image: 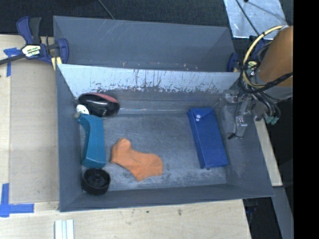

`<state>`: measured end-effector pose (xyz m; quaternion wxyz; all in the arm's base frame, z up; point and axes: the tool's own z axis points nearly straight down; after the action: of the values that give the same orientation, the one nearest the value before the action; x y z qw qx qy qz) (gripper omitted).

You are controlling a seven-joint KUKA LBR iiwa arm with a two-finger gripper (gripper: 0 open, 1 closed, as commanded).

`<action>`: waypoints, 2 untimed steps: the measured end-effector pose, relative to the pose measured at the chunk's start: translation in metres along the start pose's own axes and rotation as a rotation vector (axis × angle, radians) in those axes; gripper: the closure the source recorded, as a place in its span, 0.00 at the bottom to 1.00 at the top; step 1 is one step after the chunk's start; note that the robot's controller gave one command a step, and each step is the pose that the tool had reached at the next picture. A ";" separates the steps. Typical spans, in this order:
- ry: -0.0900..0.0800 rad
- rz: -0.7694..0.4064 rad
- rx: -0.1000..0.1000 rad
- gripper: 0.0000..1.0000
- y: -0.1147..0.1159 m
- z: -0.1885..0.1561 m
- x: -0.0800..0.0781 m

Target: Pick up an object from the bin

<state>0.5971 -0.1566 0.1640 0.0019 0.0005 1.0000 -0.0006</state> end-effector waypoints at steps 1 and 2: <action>0.004 0.020 -0.001 0.00 0.022 -0.019 0.017; 0.003 0.022 -0.001 0.00 0.028 -0.024 0.021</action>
Offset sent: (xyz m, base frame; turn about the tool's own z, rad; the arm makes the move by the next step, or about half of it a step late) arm -0.0404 0.0409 0.0324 -0.0044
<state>0.5761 -0.1285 0.1879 0.0006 0.0115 0.9999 0.0002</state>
